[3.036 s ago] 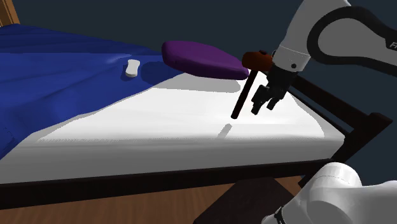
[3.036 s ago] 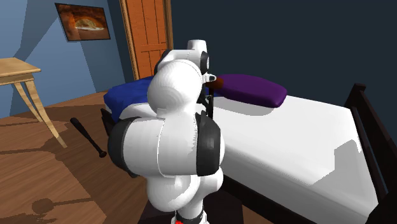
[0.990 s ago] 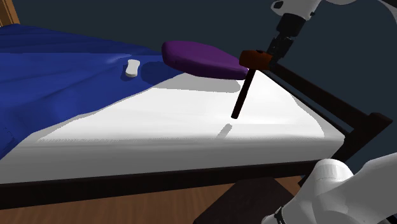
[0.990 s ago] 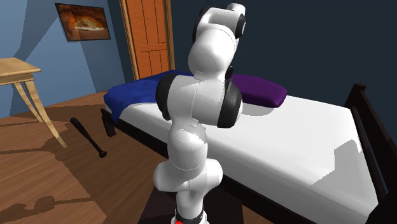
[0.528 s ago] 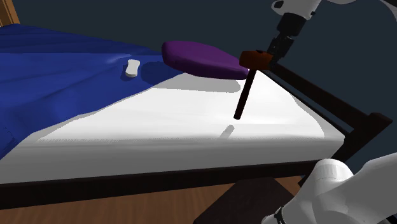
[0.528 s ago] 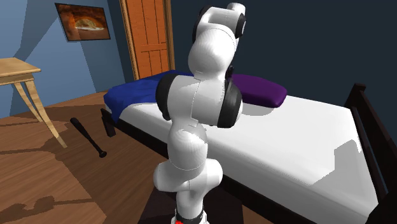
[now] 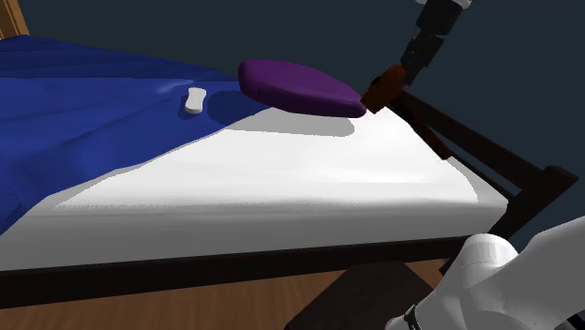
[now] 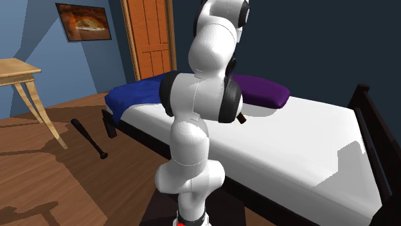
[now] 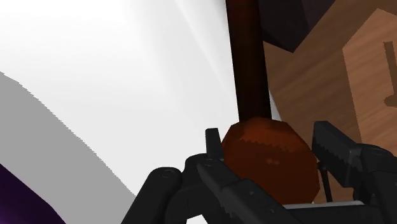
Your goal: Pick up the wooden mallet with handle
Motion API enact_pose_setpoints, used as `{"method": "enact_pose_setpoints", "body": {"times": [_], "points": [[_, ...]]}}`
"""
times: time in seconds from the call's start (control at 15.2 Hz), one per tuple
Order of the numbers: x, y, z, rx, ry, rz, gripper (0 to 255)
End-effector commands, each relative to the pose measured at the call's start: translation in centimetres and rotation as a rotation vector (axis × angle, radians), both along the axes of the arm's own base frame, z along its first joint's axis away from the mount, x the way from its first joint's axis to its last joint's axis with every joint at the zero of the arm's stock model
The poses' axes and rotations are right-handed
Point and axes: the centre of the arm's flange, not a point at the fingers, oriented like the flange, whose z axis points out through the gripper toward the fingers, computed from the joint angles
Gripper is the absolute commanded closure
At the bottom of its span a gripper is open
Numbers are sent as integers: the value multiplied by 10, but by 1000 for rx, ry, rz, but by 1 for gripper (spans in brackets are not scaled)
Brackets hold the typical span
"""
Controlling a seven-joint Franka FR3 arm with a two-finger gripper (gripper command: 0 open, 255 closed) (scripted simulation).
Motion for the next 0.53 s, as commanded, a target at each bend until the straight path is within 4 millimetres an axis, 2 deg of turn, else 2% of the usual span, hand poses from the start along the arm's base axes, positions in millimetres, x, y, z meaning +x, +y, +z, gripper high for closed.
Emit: {"method": "enact_pose_setpoints", "body": {"times": [0.0, 0.33, 0.46], "points": [[0, 0, 11, 0, 0, 0, 255], [0, 0, 37, 0, 0, 0, 255], [0, 0, 38, 0, 0, 0, 255]]}}
